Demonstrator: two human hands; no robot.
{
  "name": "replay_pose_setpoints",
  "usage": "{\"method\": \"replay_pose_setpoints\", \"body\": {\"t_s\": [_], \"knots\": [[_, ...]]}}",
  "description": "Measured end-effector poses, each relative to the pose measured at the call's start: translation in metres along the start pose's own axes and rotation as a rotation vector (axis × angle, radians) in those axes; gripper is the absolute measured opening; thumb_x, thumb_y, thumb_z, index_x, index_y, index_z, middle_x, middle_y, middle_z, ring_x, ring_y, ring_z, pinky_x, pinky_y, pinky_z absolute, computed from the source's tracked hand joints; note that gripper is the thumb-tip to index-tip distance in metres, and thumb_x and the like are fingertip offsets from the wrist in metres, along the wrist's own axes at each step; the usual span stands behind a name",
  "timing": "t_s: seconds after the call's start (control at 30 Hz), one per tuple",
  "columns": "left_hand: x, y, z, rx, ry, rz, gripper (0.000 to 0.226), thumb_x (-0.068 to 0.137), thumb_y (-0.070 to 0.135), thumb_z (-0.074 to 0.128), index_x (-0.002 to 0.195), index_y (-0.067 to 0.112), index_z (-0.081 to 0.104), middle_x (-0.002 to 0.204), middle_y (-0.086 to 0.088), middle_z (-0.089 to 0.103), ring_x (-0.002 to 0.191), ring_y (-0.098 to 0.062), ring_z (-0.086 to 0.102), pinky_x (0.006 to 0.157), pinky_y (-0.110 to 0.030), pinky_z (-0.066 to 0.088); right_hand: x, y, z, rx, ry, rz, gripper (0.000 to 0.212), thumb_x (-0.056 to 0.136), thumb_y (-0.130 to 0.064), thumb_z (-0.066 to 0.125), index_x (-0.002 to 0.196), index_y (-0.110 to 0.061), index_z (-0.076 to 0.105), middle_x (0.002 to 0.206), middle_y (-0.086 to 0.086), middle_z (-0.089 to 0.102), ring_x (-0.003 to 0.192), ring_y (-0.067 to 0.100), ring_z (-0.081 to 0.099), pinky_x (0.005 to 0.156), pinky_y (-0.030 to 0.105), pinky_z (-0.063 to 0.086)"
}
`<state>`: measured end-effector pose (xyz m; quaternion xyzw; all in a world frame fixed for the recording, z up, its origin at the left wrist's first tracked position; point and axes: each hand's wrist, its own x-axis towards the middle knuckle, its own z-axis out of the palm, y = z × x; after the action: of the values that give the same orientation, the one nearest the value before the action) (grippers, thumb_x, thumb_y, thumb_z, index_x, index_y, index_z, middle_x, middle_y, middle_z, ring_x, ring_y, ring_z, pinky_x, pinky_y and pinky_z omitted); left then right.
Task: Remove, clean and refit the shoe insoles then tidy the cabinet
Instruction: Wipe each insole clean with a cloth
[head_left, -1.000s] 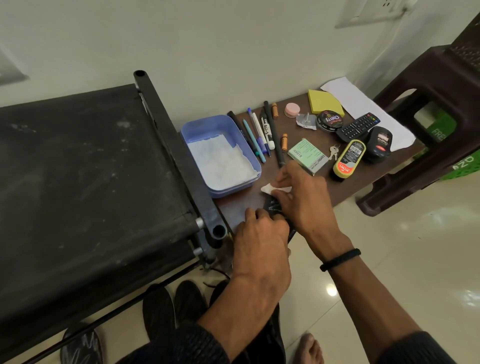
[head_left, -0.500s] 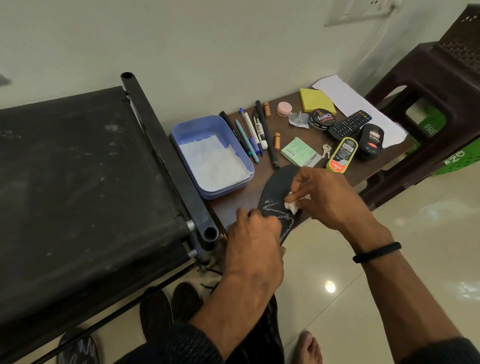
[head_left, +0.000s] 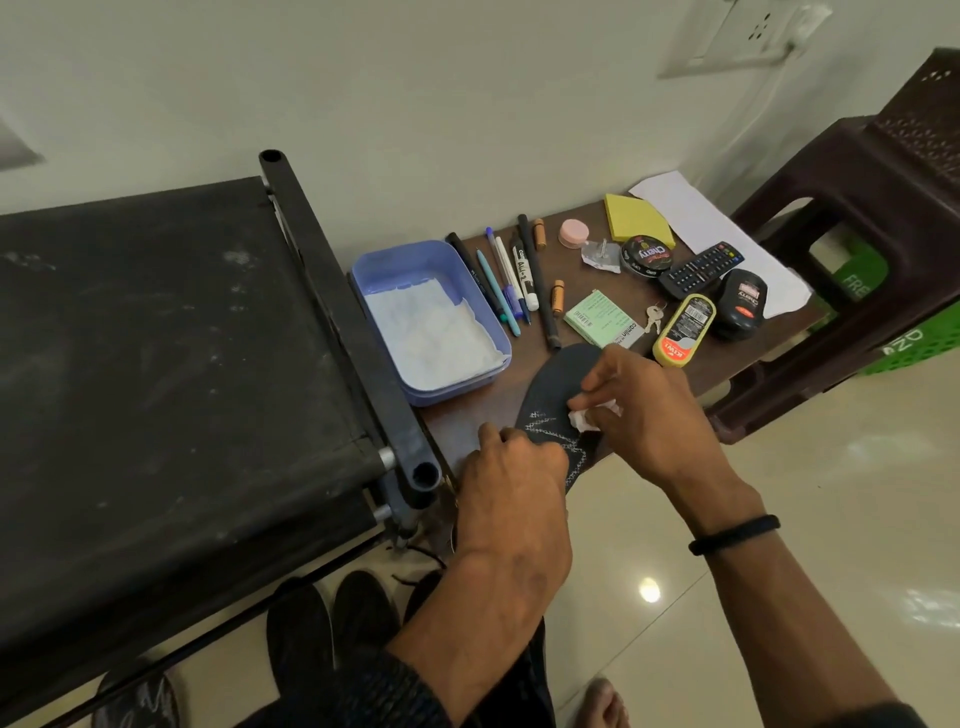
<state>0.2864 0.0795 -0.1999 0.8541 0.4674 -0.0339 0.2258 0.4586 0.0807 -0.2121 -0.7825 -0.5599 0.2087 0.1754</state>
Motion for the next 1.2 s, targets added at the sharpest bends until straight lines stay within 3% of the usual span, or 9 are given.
{"method": "replay_pose_setpoints", "body": {"t_s": [0.17, 0.4, 0.53, 0.67, 0.8, 0.97, 1.07, 1.2], "knots": [[-0.001, -0.001, 0.002, 0.007, 0.000, 0.013, 0.033, 0.094, 0.034, 0.068, 0.121, 0.018, 0.059, 0.123, -0.009, 0.056, 0.121, -0.026, 0.042, 0.091, -0.037, 0.048, 0.012, -0.015, 0.019, 0.065, 0.104, -0.052, 0.032, 0.085, 0.010, 0.069, 0.096, -0.018, 0.057, 0.091, -0.005, 0.076, 0.089, 0.000, 0.067, 0.071, -0.002, 0.041], [-0.001, -0.005, 0.008, -0.031, 0.016, 0.013, 0.042, 0.093, 0.041, 0.068, 0.128, 0.019, 0.058, 0.132, -0.006, 0.053, 0.127, -0.026, 0.040, 0.099, -0.040, 0.048, 0.027, -0.028, 0.037, 0.121, 0.171, -0.058, 0.031, 0.087, 0.007, 0.071, 0.098, -0.018, 0.057, 0.093, -0.007, 0.074, 0.084, -0.012, 0.060, 0.070, -0.003, 0.040], [0.002, -0.004, 0.008, -0.030, -0.003, 0.009, 0.046, 0.094, 0.041, 0.068, 0.132, 0.019, 0.056, 0.136, -0.008, 0.051, 0.129, -0.027, 0.039, 0.100, -0.041, 0.048, 0.025, -0.014, 0.030, 0.133, 0.254, 0.052, 0.026, 0.092, -0.004, 0.070, 0.103, -0.022, 0.054, 0.102, -0.009, 0.072, 0.095, 0.001, 0.061, 0.079, 0.015, 0.048], [0.004, -0.002, 0.006, 0.000, -0.042, 0.001, 0.046, 0.095, 0.038, 0.067, 0.134, 0.017, 0.054, 0.138, -0.011, 0.048, 0.131, -0.029, 0.037, 0.099, -0.042, 0.047, 0.022, -0.002, 0.024, 0.100, 0.394, 0.115, 0.022, 0.092, -0.001, 0.068, 0.101, -0.017, 0.055, 0.104, -0.003, 0.072, 0.096, 0.005, 0.061, 0.078, 0.016, 0.048], [0.003, -0.002, 0.007, 0.017, -0.052, 0.000, 0.046, 0.095, 0.039, 0.066, 0.134, 0.018, 0.054, 0.140, -0.011, 0.047, 0.133, -0.030, 0.036, 0.101, -0.043, 0.047, 0.019, 0.008, 0.021, 0.094, 0.463, 0.215, 0.022, 0.094, -0.005, 0.067, 0.109, -0.014, 0.055, 0.119, 0.010, 0.071, 0.119, 0.025, 0.063, 0.089, 0.033, 0.051], [0.004, -0.003, 0.007, 0.020, -0.053, 0.003, 0.046, 0.095, 0.040, 0.066, 0.133, 0.016, 0.055, 0.139, -0.011, 0.047, 0.132, -0.030, 0.036, 0.100, -0.043, 0.048, 0.023, 0.008, 0.032, 0.052, 0.517, 0.253, 0.024, 0.095, -0.013, 0.066, 0.115, -0.017, 0.054, 0.124, 0.010, 0.067, 0.117, 0.028, 0.062, 0.090, 0.040, 0.055], [0.004, -0.005, 0.010, -0.009, -0.038, 0.008, 0.050, 0.095, 0.043, 0.065, 0.135, 0.016, 0.054, 0.141, -0.010, 0.046, 0.134, -0.029, 0.035, 0.102, -0.043, 0.048, 0.029, 0.002, 0.036, 0.064, 0.519, 0.253, 0.026, 0.095, -0.012, 0.065, 0.118, -0.013, 0.054, 0.124, 0.013, 0.066, 0.115, 0.029, 0.061, 0.087, 0.038, 0.054], [0.002, -0.003, 0.014, 0.005, -0.023, 0.007, 0.051, 0.096, 0.043, 0.063, 0.138, 0.016, 0.052, 0.142, -0.009, 0.045, 0.133, -0.028, 0.035, 0.103, -0.043, 0.047, 0.035, -0.009, 0.039, 0.010, 0.408, 0.193, 0.024, 0.098, -0.012, 0.059, 0.120, -0.011, 0.049, 0.119, 0.019, 0.060, 0.093, 0.021, 0.050, 0.065, 0.020, 0.038]]}}
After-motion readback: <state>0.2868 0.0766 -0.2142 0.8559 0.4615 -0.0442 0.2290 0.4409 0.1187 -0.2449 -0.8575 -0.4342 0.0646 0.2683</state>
